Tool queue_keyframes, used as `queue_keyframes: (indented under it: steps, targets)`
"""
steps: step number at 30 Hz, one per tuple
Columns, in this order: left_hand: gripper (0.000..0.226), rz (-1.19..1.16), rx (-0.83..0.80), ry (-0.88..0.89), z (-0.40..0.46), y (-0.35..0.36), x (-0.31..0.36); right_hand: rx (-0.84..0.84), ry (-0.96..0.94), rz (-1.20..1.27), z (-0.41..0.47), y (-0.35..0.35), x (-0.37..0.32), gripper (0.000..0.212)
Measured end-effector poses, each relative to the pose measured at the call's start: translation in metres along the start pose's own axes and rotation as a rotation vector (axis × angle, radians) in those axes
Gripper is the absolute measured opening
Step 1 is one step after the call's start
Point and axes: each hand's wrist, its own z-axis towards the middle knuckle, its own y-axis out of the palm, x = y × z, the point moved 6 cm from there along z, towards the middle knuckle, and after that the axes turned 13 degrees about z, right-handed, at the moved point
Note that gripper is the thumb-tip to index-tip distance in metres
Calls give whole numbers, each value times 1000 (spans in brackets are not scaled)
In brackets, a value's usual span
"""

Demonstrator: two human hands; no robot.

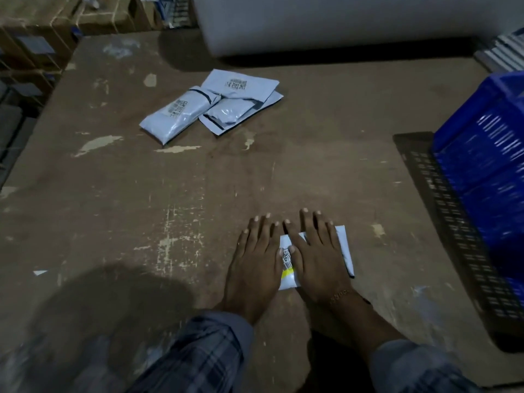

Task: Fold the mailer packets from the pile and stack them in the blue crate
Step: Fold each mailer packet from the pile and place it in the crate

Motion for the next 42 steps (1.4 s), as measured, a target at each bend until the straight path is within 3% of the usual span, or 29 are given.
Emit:
queue_keyframes:
  steps: [15, 21, 27, 36, 42]
  targets:
    - [60, -48, 57, -74, -1, 3, 3, -5, 8, 53, 2, 6, 8, 63]
    - [62, -8, 65, -55, 2, -3, 4, 148, 277, -6, -36, 12, 21, 64]
    - [57, 11, 55, 16, -8, -7, 11, 80, 110, -16, -9, 5, 25, 68]
    - [68, 56, -44, 48, 7, -1, 10, 77, 72, -19, -48, 4, 21, 60]
    - [58, 198, 49, 103, -15, -8, 22, 61, 63, -45, -14, 8, 31, 58]
